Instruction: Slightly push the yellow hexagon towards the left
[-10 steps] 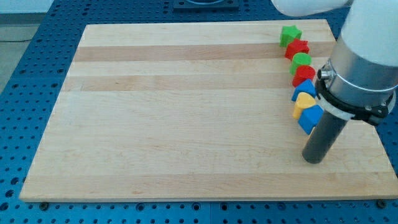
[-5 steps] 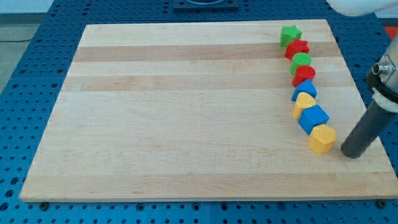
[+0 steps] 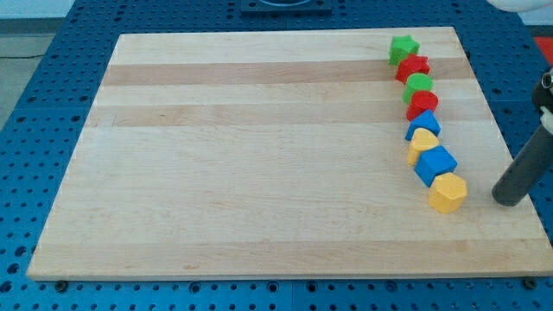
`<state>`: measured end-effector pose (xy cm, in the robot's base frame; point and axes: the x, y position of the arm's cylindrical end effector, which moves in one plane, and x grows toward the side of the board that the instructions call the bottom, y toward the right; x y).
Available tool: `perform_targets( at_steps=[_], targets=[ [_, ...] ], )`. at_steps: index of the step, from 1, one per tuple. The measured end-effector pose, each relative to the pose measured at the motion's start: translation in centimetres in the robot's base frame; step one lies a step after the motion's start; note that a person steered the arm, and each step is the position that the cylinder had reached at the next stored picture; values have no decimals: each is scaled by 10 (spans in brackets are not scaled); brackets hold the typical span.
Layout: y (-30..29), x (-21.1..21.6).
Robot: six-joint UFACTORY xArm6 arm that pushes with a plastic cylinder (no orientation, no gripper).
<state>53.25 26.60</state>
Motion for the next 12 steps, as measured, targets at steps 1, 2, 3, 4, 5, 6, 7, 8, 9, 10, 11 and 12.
perform_targets(
  at_steps=[1,2,3,4,5,6,7,8,9,10,11,12],
  targets=[
    [-1,0],
    [-1,0],
    [-2,0],
    [-9,0],
    [-17,0],
    [-24,0],
    [-34,0],
    [-39,0],
    [-40,0],
    [-47,0],
    [-50,0],
    [-49,0]
  ],
)
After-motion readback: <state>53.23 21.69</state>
